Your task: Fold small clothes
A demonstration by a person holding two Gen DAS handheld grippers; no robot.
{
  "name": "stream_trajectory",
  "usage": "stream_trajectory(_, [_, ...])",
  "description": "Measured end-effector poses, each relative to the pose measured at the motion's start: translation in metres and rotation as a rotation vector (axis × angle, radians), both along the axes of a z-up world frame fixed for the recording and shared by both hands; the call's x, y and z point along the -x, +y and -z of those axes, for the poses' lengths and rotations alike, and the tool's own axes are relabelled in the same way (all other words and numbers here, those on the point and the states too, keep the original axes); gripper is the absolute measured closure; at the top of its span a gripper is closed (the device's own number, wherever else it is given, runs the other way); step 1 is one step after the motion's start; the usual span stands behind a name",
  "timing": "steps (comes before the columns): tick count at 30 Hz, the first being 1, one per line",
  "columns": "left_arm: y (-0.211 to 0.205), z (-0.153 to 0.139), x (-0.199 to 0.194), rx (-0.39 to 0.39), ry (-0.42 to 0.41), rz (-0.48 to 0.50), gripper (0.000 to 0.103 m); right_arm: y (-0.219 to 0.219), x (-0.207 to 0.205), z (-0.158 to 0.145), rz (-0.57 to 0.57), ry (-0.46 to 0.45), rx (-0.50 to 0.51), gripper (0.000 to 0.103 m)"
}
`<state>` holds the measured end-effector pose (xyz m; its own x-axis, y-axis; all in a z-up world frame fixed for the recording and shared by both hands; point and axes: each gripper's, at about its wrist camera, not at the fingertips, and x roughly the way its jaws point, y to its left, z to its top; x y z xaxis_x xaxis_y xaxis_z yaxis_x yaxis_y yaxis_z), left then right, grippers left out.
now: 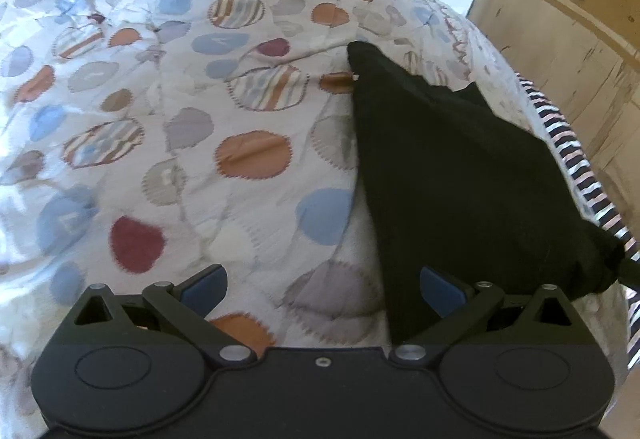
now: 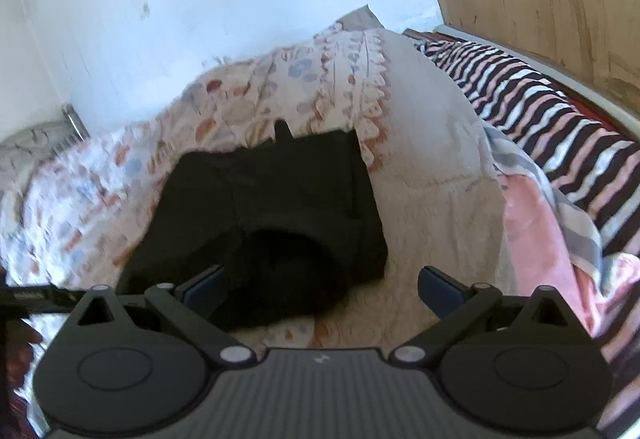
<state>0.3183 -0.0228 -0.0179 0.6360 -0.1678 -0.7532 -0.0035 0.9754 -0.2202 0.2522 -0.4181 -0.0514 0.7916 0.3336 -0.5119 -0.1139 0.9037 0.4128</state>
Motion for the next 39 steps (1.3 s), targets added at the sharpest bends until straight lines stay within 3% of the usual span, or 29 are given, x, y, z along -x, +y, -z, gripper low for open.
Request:
stream_trajectory(9, [-0.024,0.006,-0.045,0.029,-0.026,0.079,0.001,-0.008,-0.076,0.012,-0.006,0.029,-0.064,0.000])
stream_trajectory(14, [-0.023,0.014,-0.067,0.067,0.009,0.090,0.001,0.000,-0.110,0.020,-0.042,0.066,-0.043,0.019])
stream_trajectory(18, [-0.021,0.017,-0.073,0.089,0.019,0.091,0.008,0.010,-0.114,0.024,-0.054,0.074,-0.013,0.037])
stream_trajectory(19, [-0.019,0.017,-0.074,0.100,0.024,0.089,0.009,0.011,-0.114,0.025,-0.049,0.075,-0.010,0.038])
stream_trajectory(22, [-0.017,0.017,-0.073,0.133,0.021,0.093,0.017,0.008,-0.112,0.028,-0.040,0.073,-0.029,0.040])
stream_trajectory(25, [-0.015,0.016,-0.073,0.173,0.021,0.105,0.031,0.006,-0.112,0.029,-0.025,0.068,-0.033,0.039])
stream_trajectory(27, [-0.015,0.017,-0.075,0.206,0.025,0.116,0.048,0.005,-0.112,0.030,-0.025,0.069,-0.046,0.038])
stream_trajectory(29, [-0.017,0.018,-0.077,0.232,0.034,0.124,0.058,0.008,-0.112,0.030,-0.027,0.071,-0.030,0.038])
stream_trajectory(32, [-0.026,0.016,-0.079,0.193,0.035,0.121,0.067,0.012,-0.111,0.029,-0.035,0.074,-0.021,0.056])
stream_trajectory(34, [-0.032,0.012,-0.078,0.155,0.028,0.121,0.072,0.013,-0.111,0.028,-0.033,0.073,-0.023,0.074])
stream_trajectory(37, [-0.038,0.005,-0.076,0.110,0.015,0.122,0.081,0.015,-0.109,0.025,-0.032,0.066,-0.010,0.090])
stream_trajectory(39, [-0.042,0.000,-0.074,0.089,0.005,0.121,0.085,0.016,-0.106,0.021,-0.032,0.047,0.002,0.094])
